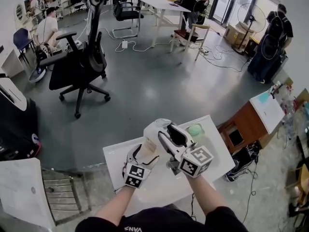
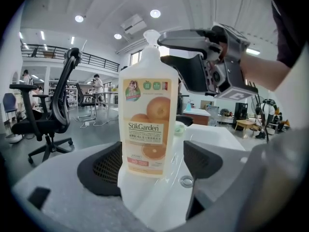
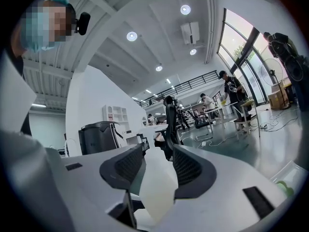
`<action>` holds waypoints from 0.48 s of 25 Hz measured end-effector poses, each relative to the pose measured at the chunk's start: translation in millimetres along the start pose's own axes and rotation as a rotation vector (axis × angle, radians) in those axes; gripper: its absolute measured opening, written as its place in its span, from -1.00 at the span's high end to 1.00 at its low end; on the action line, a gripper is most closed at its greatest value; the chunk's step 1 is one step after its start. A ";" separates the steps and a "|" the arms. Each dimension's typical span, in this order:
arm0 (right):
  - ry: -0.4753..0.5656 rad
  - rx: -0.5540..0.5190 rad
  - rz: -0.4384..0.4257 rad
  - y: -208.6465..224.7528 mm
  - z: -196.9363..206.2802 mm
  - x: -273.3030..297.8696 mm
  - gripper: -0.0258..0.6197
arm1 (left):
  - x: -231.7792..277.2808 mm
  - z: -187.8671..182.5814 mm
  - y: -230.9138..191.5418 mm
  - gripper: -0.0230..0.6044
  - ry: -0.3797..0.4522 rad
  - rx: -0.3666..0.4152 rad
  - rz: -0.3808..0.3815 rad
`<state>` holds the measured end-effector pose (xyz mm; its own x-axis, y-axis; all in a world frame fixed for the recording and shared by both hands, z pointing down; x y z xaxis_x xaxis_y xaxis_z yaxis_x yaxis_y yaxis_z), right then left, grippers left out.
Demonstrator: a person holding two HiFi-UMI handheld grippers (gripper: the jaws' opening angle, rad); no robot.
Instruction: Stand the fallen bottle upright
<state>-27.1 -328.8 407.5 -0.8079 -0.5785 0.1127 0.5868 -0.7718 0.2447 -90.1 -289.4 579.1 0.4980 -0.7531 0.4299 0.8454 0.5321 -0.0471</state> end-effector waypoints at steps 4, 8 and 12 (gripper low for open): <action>0.014 0.001 0.027 -5.4 0.5 -11.8 0.36 | -12.1 -3.3 -0.3 -0.33 0.016 -0.004 0.003; 0.027 0.000 0.067 -12.5 5.8 -27.1 0.36 | -28.8 -10.5 3.8 -0.33 0.056 0.004 0.013; 0.033 0.008 0.114 -18.9 15.3 -41.5 0.37 | -44.2 -15.6 8.3 -0.33 0.088 0.009 0.032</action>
<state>-5.5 -286.1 412.8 -0.7339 -0.6705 0.1088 0.6739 -0.6988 0.2397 -102.1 -257.7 545.7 0.5400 -0.7665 0.3477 0.8273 0.5595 -0.0514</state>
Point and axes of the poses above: the fingertips, and each gripper's own axes: x forward along the fingers, y to its right, z out of its underside, the point moved 3 cm from there along -x, backward along the fingers, and after that the axes turned 5 degrees about -y, right-handed, at the moved point
